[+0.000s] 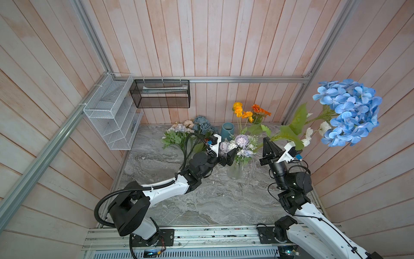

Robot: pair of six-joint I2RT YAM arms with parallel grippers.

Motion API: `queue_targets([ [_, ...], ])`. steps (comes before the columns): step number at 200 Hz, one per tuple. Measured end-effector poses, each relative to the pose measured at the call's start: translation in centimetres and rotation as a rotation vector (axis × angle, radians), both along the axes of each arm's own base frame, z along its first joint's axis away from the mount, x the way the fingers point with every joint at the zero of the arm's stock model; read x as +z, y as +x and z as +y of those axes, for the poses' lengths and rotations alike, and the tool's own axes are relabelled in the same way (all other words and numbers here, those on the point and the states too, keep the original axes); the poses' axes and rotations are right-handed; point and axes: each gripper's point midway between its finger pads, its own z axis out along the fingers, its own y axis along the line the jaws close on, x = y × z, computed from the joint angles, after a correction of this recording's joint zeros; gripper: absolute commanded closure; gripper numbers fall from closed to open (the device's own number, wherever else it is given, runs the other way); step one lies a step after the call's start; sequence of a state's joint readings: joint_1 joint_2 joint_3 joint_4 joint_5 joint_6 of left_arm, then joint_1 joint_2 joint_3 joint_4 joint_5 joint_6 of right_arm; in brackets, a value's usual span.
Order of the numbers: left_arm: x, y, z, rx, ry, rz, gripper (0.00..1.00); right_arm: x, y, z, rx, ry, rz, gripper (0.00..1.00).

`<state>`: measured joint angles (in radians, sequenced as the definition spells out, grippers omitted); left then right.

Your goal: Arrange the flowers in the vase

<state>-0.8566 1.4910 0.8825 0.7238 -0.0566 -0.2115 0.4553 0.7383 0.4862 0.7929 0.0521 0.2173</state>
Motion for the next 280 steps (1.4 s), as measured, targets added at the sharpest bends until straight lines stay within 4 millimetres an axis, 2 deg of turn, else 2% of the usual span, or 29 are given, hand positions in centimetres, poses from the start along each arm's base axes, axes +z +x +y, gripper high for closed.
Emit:
queue_targets([
  [26,0.0,-2.1,2.0,-0.015,0.001,0.024,0.00,-0.3,0.4,0.2,0.000,-0.008,0.009,1.00],
  [47,-1.6,-3.3,2.5,-0.035,0.036,0.050,0.00,-0.4,0.5,0.3,0.000,-0.011,0.013,1.00],
  [88,-7.1,-5.9,-0.6,-0.123,0.156,0.113,0.00,-0.4,0.6,0.4,0.004,-0.014,0.014,1.00],
  [108,-9.0,-6.1,-2.3,-0.148,0.183,0.132,0.00,-0.5,0.7,0.5,0.008,-0.017,0.017,1.00],
  [126,-9.9,-5.3,-4.0,-0.153,0.194,0.135,0.00,-0.4,0.6,0.6,0.013,-0.019,0.016,1.00],
  [144,-9.5,-4.0,-5.3,-0.134,0.183,0.115,0.00,-0.4,0.6,0.7,0.017,-0.021,0.016,1.00],
  [183,-6.3,-2.4,-6.5,-0.093,0.138,0.030,0.00,-0.7,0.5,0.7,0.010,-0.040,0.023,1.00],
  [208,-4.9,-1.7,-6.2,-0.067,0.114,-0.005,0.00,-0.5,0.1,0.3,-0.007,-0.059,0.013,1.00],
  [246,-4.7,-0.2,-5.0,-0.022,0.117,-0.014,0.00,0.4,-0.9,-0.5,-0.043,-0.079,-0.022,1.00],
  [280,-4.4,1.6,-3.6,0.026,0.111,-0.016,0.00,0.2,-0.6,-0.5,-0.054,-0.089,-0.014,1.00],
])
